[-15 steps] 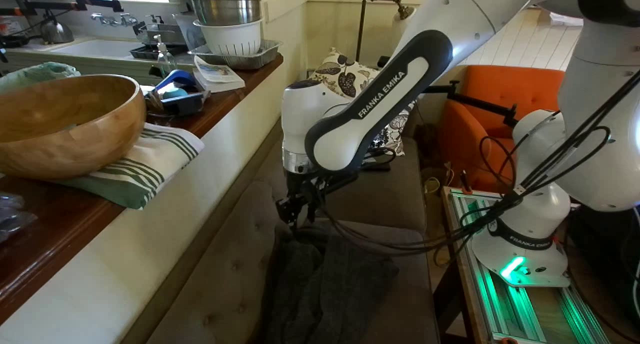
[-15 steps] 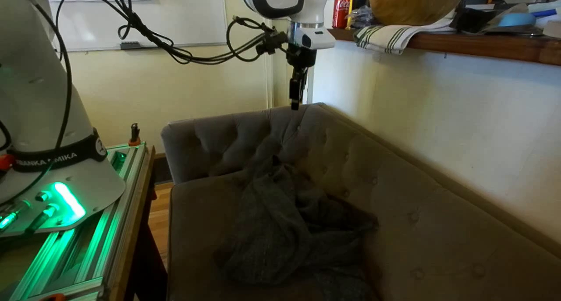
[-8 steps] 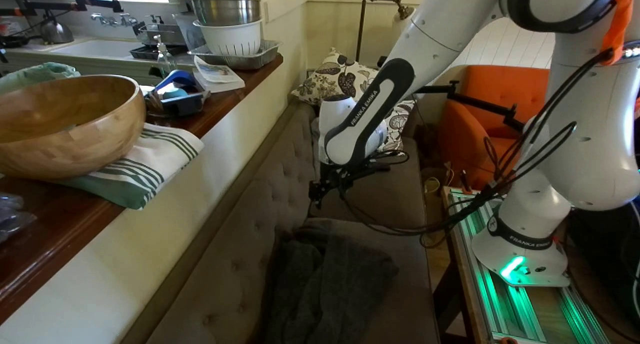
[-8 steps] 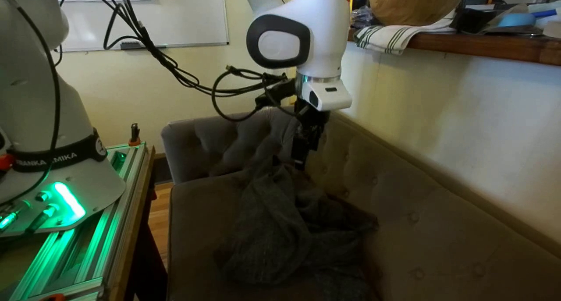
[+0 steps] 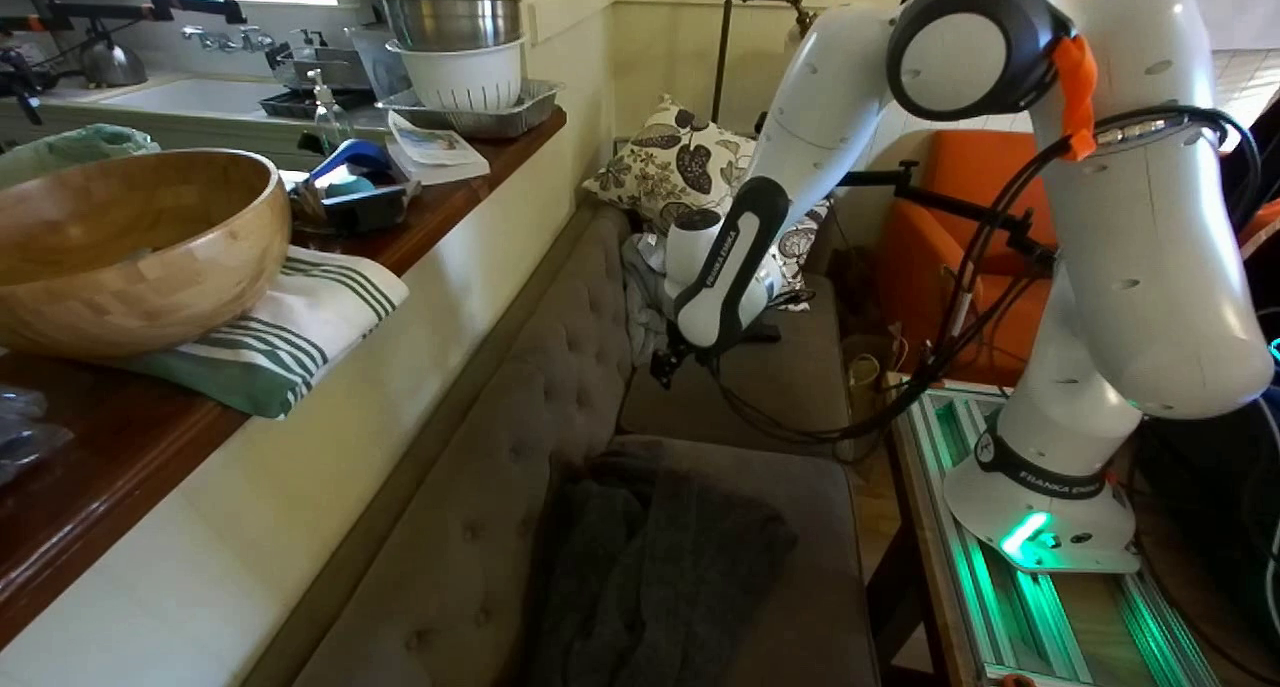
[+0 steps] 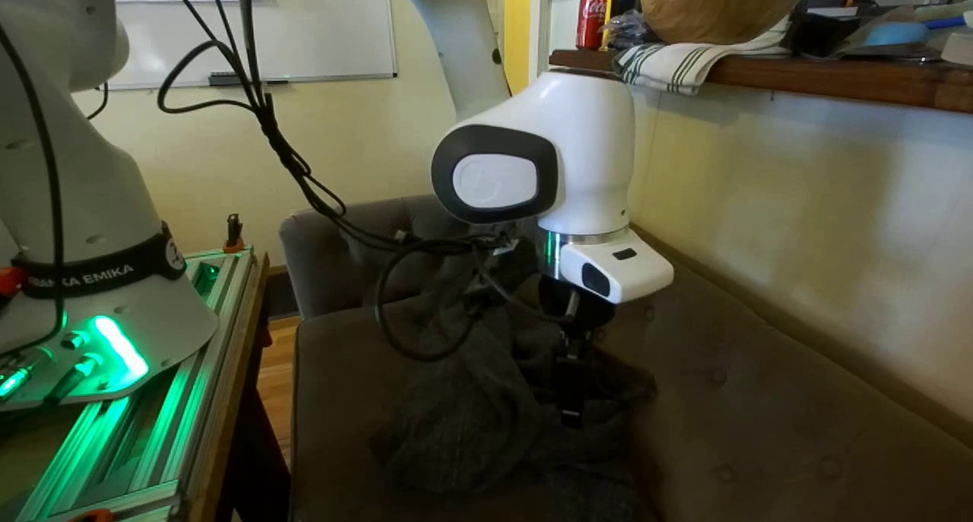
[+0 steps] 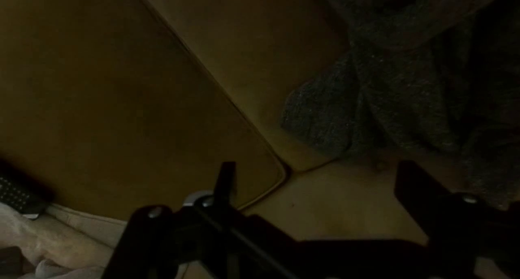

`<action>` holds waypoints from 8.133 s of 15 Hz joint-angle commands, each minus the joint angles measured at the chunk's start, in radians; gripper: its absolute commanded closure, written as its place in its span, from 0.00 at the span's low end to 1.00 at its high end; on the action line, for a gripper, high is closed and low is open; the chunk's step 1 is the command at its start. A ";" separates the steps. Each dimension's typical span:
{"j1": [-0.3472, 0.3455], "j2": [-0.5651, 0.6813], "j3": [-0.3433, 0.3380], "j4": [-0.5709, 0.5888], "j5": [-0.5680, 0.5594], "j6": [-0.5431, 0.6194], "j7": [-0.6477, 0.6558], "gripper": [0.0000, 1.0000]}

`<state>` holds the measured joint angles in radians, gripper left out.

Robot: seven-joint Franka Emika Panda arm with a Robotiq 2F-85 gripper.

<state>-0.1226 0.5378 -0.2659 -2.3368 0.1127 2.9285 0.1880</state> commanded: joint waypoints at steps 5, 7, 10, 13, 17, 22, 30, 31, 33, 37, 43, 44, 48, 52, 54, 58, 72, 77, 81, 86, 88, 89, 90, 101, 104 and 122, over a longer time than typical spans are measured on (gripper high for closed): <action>0.046 0.062 -0.026 0.062 -0.013 -0.001 0.030 0.00; 0.029 0.071 0.000 0.065 -0.021 0.045 -0.007 0.00; -0.094 0.129 0.198 0.123 0.033 0.134 -0.112 0.00; -0.202 0.237 0.380 0.200 0.037 0.185 -0.153 0.00; -0.321 0.338 0.491 0.206 0.046 0.205 -0.153 0.00; -0.416 0.435 0.489 0.208 0.020 0.266 -0.150 0.00; -0.332 0.527 0.471 0.419 0.008 0.189 -0.150 0.00; -0.327 0.537 0.474 0.442 0.010 0.157 -0.154 0.00; -0.323 0.557 0.483 0.470 0.020 0.105 -0.167 0.00; -0.322 0.580 0.466 0.477 0.054 0.052 -0.158 0.00; -0.294 0.606 0.405 0.495 0.069 -0.003 -0.145 0.11; -0.286 0.612 0.404 0.510 0.068 -0.019 -0.148 0.26; -0.256 0.626 0.412 0.572 0.069 -0.066 -0.158 0.55; -0.244 0.628 0.408 0.595 0.072 -0.079 -0.168 0.84; -0.255 0.635 0.415 0.590 0.077 -0.080 -0.176 0.98; -0.318 0.622 0.455 0.533 0.098 -0.015 -0.208 0.98; -0.704 0.163 0.437 0.003 -0.103 0.630 -0.105 0.98; -0.623 0.062 0.566 -0.055 -0.267 0.635 -0.075 0.98; -0.571 0.058 0.746 -0.067 -0.370 0.634 0.006 0.98; -0.539 0.166 0.987 0.055 -0.468 0.516 0.026 0.98; -0.545 0.218 1.081 0.099 -0.500 0.429 0.001 0.98; -0.570 0.241 1.125 0.108 -0.524 0.369 -0.023 0.98; -0.614 0.269 1.178 0.109 -0.553 0.317 -0.051 0.98; -0.526 0.398 1.180 0.097 -0.370 0.237 -0.248 0.98; -0.489 0.531 1.194 0.123 -0.370 0.177 -0.350 0.98; -0.526 0.505 1.177 0.091 -0.198 0.007 -0.486 0.00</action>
<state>-0.6676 1.2131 0.9214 -2.1318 -0.1372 2.8718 -0.3765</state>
